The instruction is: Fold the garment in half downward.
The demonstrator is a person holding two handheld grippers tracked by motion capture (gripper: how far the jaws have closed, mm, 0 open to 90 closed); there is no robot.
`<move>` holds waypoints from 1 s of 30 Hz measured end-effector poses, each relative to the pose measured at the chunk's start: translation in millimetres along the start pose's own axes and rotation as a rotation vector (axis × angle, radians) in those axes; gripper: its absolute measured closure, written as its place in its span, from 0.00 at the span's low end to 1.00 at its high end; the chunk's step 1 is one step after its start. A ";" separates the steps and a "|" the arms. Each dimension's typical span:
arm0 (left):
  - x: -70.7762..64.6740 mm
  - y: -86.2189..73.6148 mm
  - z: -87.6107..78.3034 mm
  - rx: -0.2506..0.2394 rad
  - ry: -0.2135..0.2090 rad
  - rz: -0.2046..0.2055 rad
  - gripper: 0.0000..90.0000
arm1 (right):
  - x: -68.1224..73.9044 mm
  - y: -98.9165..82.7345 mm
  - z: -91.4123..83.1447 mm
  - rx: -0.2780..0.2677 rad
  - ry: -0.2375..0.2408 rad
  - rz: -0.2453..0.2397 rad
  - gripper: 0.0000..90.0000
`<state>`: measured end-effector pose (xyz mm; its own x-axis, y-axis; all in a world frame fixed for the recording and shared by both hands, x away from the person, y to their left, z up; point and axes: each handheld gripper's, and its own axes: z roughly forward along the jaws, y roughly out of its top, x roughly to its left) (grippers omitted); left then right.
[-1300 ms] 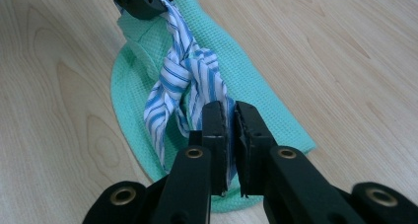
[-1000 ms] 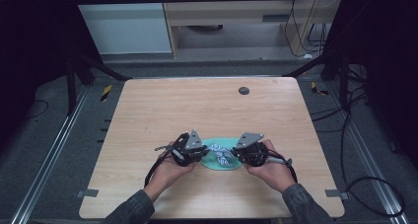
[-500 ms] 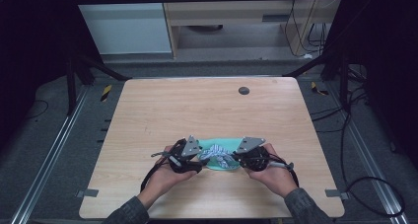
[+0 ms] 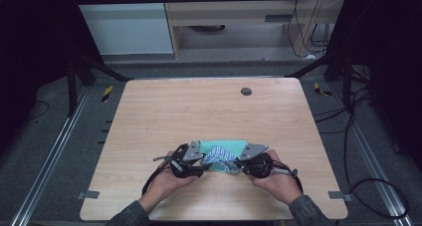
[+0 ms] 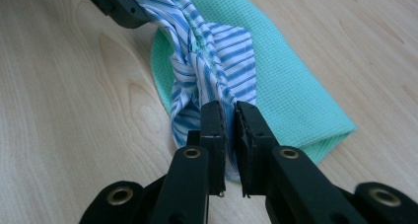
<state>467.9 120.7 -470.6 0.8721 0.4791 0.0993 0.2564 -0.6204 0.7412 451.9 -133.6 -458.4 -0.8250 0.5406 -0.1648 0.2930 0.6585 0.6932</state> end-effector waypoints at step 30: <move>-8.1 -12.9 -7.5 0.012 -0.012 0.078 0.88 | 11.9 -6.4 3.7 0.005 0.031 0.028 0.78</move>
<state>454.4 129.4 -476.0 0.8948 0.4212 0.1484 0.1921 -0.6631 0.7235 442.0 -129.4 -467.4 -0.8309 0.5426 -0.1233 0.3187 0.6457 0.6939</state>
